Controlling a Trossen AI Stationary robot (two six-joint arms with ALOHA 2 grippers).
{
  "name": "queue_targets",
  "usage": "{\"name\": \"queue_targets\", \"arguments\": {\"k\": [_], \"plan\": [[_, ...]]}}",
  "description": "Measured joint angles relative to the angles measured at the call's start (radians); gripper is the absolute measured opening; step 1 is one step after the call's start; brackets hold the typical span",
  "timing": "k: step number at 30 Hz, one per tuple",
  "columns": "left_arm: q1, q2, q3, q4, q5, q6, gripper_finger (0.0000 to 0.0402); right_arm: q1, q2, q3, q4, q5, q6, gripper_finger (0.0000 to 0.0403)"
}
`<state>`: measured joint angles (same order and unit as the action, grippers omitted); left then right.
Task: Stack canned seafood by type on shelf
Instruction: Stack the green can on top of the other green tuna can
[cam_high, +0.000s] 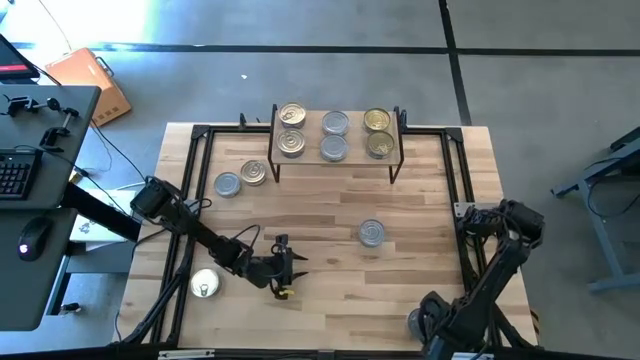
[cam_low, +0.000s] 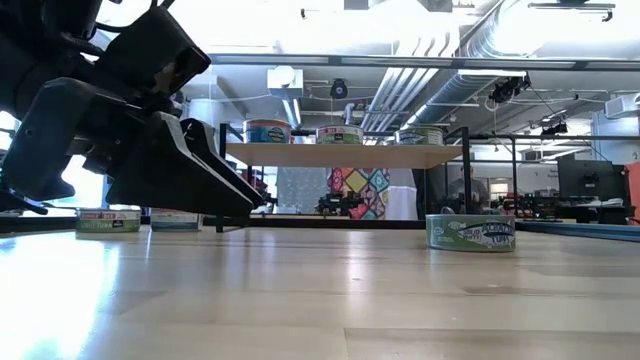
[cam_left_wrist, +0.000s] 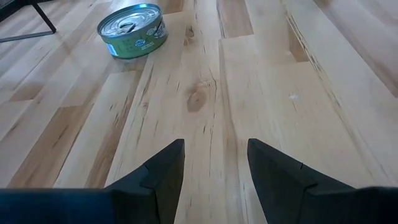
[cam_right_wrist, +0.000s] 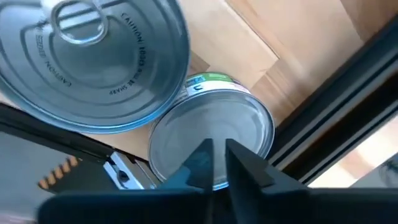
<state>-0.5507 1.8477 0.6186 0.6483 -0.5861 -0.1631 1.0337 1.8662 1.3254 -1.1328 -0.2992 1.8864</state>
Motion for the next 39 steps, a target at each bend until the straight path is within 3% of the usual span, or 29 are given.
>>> {"name": "queue_targets", "arguments": {"k": [3,19,28,32,35,39], "plan": [[0.0,0.0,0.0,0.0,0.0,0.0,0.0167,0.0,0.014,0.0,0.004,0.001,-0.045,0.0005],[0.0,0.0,0.0,0.0,0.0,-0.001,0.0167,-0.027,0.083,0.004,0.004,0.002,-0.144,0.0],[0.0,0.0,0.0,0.0,0.0,0.0,0.0167,-0.133,0.09,-0.001,-0.238,0.212,-0.164,0.0],[0.0,0.0,0.0,0.001,0.0,0.0,0.0167,-0.213,0.09,-0.001,-0.245,0.326,-0.153,0.0],[0.0,0.0,0.0,0.0,0.0,0.0,0.0167,-0.295,0.09,-0.001,-0.245,0.342,-0.128,0.0],[0.0,0.0,0.0,0.0,0.0,0.0,0.0167,-0.376,0.09,-0.001,-0.24,0.342,-0.252,0.0]]}}
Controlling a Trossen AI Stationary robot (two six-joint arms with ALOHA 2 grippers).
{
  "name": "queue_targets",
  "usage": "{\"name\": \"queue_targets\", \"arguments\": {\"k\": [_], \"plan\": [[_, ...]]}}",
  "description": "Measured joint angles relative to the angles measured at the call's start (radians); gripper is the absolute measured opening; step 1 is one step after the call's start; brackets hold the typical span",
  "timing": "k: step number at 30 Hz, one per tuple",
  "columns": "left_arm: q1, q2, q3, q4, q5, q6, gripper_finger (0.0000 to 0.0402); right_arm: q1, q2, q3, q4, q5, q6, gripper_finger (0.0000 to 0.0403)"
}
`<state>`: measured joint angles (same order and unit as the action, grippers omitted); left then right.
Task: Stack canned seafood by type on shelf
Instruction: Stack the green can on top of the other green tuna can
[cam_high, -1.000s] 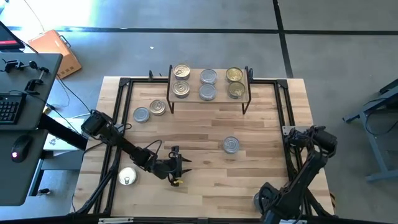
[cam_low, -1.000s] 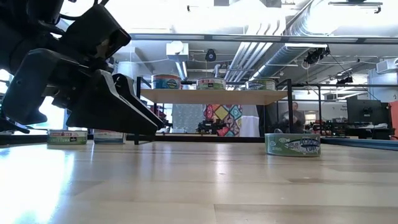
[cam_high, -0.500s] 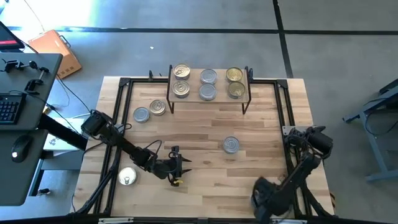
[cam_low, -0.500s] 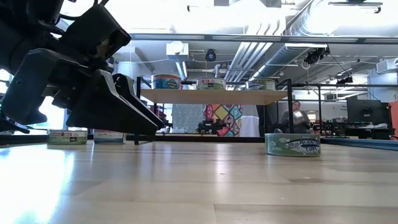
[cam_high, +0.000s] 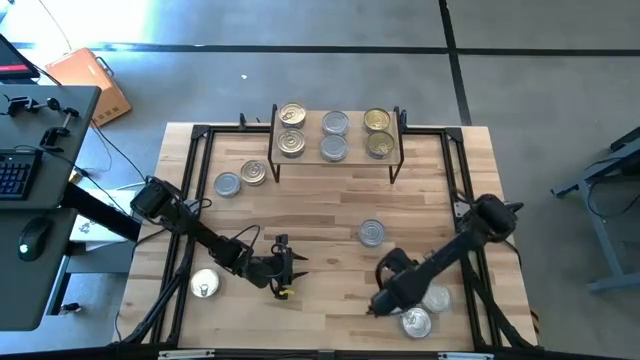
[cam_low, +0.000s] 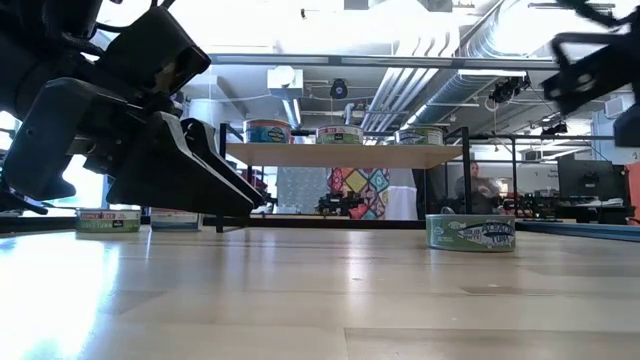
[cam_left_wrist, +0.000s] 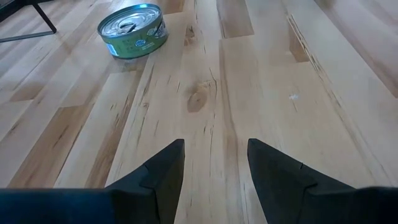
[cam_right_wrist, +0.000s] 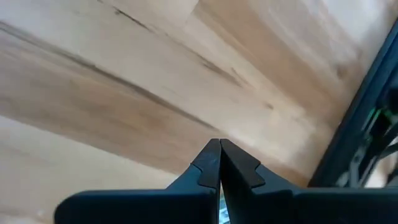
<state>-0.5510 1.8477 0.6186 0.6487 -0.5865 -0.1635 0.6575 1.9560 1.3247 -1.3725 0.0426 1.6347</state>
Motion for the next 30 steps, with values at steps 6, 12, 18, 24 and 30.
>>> {"name": "queue_targets", "arguments": {"k": [6,12,18,24,30], "plan": [[-0.009,0.0,0.0,0.0,0.0,0.0,0.0167,0.014,-0.001,0.002,-0.024,-0.134,-0.193,0.0],[-0.011,0.0,0.0,0.0,0.0,-0.016,0.0167,0.104,-0.001,0.002,-0.036,-0.316,-0.107,0.0],[-0.012,0.0,0.0,0.0,0.0,-0.016,0.0167,0.18,-0.002,0.002,0.014,-0.349,0.01,0.0],[-0.012,0.0,0.0,0.007,-0.001,0.0,0.0167,0.167,-0.004,0.002,0.137,-0.256,0.006,0.0],[-0.014,0.0,0.0,0.008,-0.001,0.014,0.0167,0.057,-0.007,0.004,0.159,-0.127,-0.07,0.0]]}}
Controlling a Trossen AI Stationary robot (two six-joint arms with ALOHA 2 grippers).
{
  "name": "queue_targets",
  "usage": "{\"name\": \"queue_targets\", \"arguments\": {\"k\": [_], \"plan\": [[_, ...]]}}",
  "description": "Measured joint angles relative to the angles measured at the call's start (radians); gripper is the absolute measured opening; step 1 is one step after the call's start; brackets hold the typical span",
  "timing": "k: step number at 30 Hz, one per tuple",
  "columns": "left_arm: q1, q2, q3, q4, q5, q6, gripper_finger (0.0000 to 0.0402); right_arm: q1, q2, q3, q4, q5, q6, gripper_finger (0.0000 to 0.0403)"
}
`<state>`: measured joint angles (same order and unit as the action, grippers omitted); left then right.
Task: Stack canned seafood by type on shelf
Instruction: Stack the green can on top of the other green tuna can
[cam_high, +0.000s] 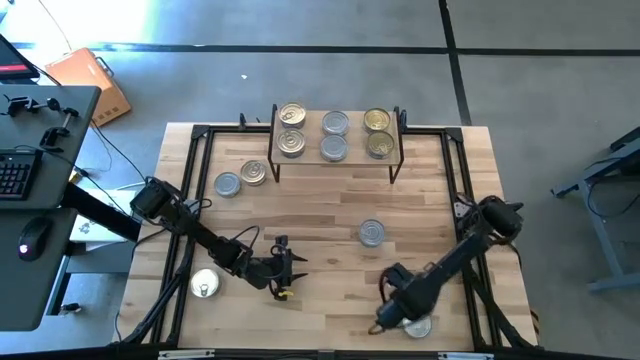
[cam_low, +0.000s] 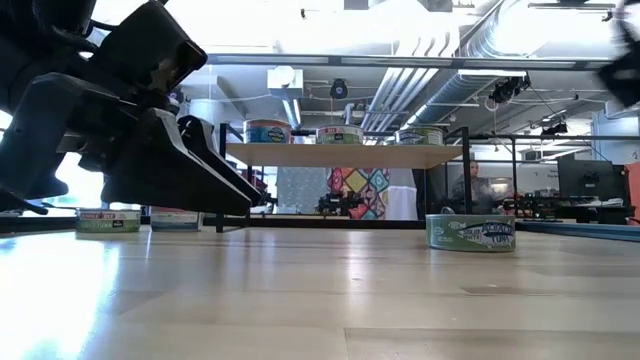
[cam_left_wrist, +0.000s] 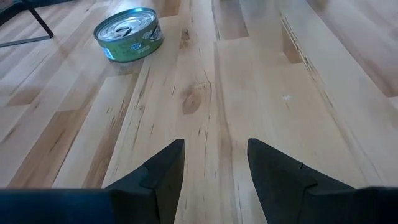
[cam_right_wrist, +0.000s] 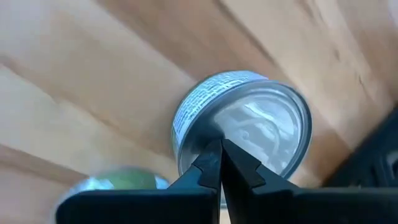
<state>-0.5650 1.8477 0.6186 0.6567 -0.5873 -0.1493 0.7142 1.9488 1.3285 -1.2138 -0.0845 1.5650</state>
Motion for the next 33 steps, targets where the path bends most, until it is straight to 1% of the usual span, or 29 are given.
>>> {"name": "queue_targets", "arguments": {"k": [4,8,12,16,20,22,24,26,27,30,31,32,33], "plan": [[-0.016,0.0,0.0,0.0,-0.002,-0.007,0.0167,-0.095,-0.003,0.002,0.064,0.048,-0.095,0.0],[-0.044,-0.025,0.0,-0.009,-0.036,-0.014,0.0167,-0.19,-0.003,0.002,0.203,0.133,-0.19,0.0],[-0.091,-0.095,0.0,-0.051,-0.077,0.01,0.0167,-0.266,0.0,0.002,0.43,0.227,-0.32,0.0],[-0.139,-0.179,0.0,-0.129,-0.133,0.033,0.0167,-0.317,0.009,-0.003,0.691,0.279,-0.501,0.0],[-0.169,-0.219,0.0,-0.163,-0.158,0.066,0.0167,-0.323,0.009,-0.005,0.953,0.455,-0.748,0.0],[-0.174,-0.219,0.0,-0.161,-0.158,0.064,0.0167,-0.32,0.007,-0.002,1.027,0.521,-0.832,0.0],[-0.173,-0.214,0.0,-0.158,-0.159,0.044,0.0167,-0.315,0.006,-0.002,1.031,0.536,-0.898,0.0],[-0.164,-0.204,0.0,-0.16,-0.159,0.024,0.0167,-0.309,0.004,-0.002,0.994,0.52,-0.927,0.0],[-0.157,-0.198,0.0,-0.161,-0.159,0.018,0.0167,-0.307,0.0,-0.002,0.971,0.493,-0.932,0.0],[-0.134,-0.169,0.0,-0.143,-0.157,0.004,0.0167,-0.292,-0.006,-0.002,0.905,0.347,-0.972,0.0001],[-0.126,-0.157,0.0,-0.133,-0.152,0.002,0.0167,-0.285,-0.006,-0.002,0.873,0.333,-0.972,0.0001],[-0.117,-0.144,0.0,-0.119,-0.143,0.001,0.0167,-0.277,-0.006,-0.002,0.834,0.343,-0.962,0.0],[-0.106,-0.13,0.0,-0.106,-0.126,0.0,0.0167,-0.268,-0.006,-0.002,0.791,0.376,-0.937,0.0]]}}
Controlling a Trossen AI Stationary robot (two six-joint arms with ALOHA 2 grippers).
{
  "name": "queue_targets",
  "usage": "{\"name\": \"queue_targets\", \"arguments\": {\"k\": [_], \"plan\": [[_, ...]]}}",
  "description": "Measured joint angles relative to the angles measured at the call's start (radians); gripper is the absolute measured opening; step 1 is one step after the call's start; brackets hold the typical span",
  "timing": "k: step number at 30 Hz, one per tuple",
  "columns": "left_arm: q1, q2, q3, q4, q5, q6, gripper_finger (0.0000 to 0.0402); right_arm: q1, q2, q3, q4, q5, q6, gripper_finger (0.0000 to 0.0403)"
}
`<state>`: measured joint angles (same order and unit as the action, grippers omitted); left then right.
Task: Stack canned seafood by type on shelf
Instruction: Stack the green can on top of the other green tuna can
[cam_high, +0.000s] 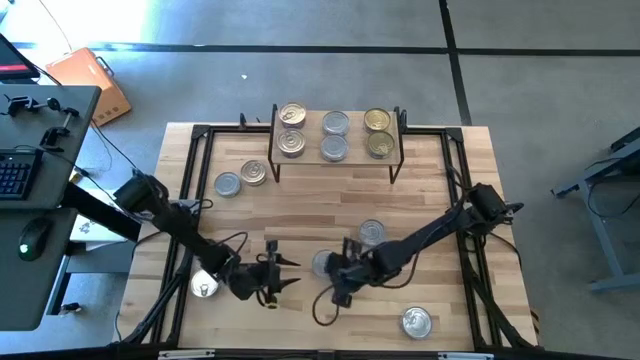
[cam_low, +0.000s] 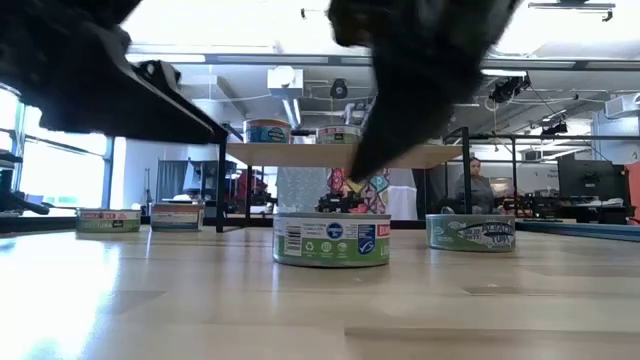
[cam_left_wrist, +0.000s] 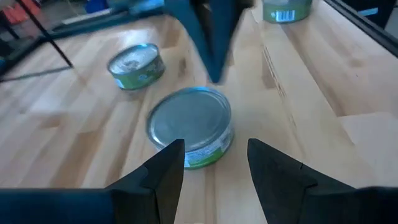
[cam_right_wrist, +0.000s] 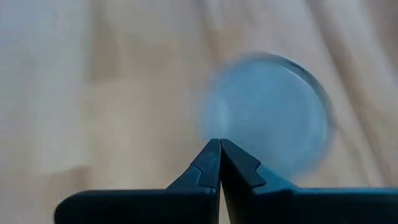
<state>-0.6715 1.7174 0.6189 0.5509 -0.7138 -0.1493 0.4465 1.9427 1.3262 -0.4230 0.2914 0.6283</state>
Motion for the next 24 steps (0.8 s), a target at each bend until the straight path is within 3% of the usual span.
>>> {"name": "queue_targets", "arguments": {"k": [5,7,16,24], "plan": [[0.055,0.081,0.0,0.086,0.082,0.012,0.0167,0.031,0.0,0.0,-0.261,0.305,0.238,0.0],[0.073,0.115,0.0,0.122,0.084,0.02,0.0167,0.028,0.002,0.0,-0.297,0.34,0.308,0.0],[0.126,0.156,0.0,0.157,0.077,0.021,0.0167,-0.008,0.05,0.003,-0.122,0.084,0.224,0.0],[0.125,0.144,-0.002,0.135,0.038,0.056,0.0167,0.027,0.06,0.001,-0.061,0.05,0.259,0.0]]}}
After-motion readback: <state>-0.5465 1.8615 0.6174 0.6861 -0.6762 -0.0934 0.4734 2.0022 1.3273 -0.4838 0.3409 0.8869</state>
